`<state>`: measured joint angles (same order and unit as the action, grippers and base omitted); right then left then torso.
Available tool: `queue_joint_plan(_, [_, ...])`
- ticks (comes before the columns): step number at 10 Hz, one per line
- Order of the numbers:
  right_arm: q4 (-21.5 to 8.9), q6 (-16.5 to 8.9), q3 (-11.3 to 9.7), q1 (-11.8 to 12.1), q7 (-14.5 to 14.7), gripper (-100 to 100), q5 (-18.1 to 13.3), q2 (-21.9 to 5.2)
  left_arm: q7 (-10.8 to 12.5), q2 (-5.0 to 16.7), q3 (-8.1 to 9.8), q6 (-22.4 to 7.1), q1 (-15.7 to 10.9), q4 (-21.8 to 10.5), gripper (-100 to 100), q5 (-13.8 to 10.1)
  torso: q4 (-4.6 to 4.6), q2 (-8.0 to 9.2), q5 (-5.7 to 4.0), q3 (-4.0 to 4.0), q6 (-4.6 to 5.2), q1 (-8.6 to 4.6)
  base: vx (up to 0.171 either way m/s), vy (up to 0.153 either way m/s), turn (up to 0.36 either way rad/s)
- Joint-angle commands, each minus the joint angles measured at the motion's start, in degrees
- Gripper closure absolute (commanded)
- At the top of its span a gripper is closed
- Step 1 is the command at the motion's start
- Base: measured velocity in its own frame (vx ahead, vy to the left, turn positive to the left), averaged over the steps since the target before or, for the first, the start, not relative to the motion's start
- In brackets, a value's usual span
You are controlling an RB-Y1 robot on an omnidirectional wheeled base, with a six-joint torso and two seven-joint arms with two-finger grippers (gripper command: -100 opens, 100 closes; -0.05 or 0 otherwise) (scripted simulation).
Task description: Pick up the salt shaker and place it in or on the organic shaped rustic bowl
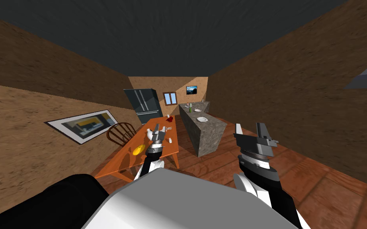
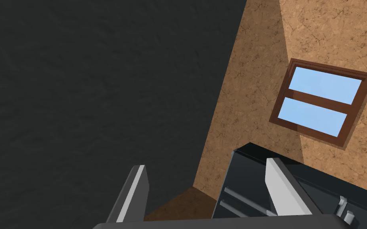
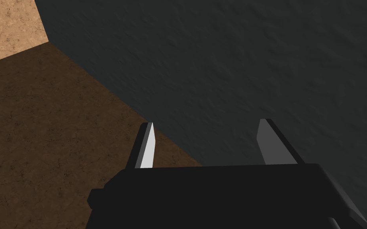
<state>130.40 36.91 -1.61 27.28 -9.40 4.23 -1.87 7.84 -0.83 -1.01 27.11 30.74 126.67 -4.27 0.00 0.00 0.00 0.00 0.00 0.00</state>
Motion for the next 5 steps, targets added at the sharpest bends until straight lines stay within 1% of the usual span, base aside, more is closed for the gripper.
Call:
queue_joint_plan(1, [0.0,0.0,0.0,0.0,0.0,0,0.0,0.0,1.2,2.3,0.19,-1.2,0.4,-1.2,-100,-1.4,0.0,0.0,0.0,0.0,0.0,0.0,0.001,-0.034,-0.058])
queue_joint_plan(2, [0.0,0.0,0.0,0.0,0.0,0,0.0,0.0,1.8,3.1,0.29,-1.8,0.6,-1.8,-100,-2.0,0.0,0.0,-0.01,0.0,0.01,-0.09,0.013,-0.058,-0.053])
queue_joint_plan(3, [0.0,0.0,0.0,0.0,0.0,0,0.0,0.0,3.3,4.7,0.58,-3.3,0.9,-3.4,-100,-3.7,-0.01,-0.04,-0.04,-0.02,0.0,-0.18,0.015,-0.077,-0.061])
queue_joint_plan(5, [0.0,0.0,0.0,0.0,0.0,0,0.0,0.0,5.2,6.0,0.98,-5.1,1.1,-5.4,-100,-5.8,-0.01,-0.06,-0.06,-0.03,0.0,-0.29,0.017,-0.07,-0.045])
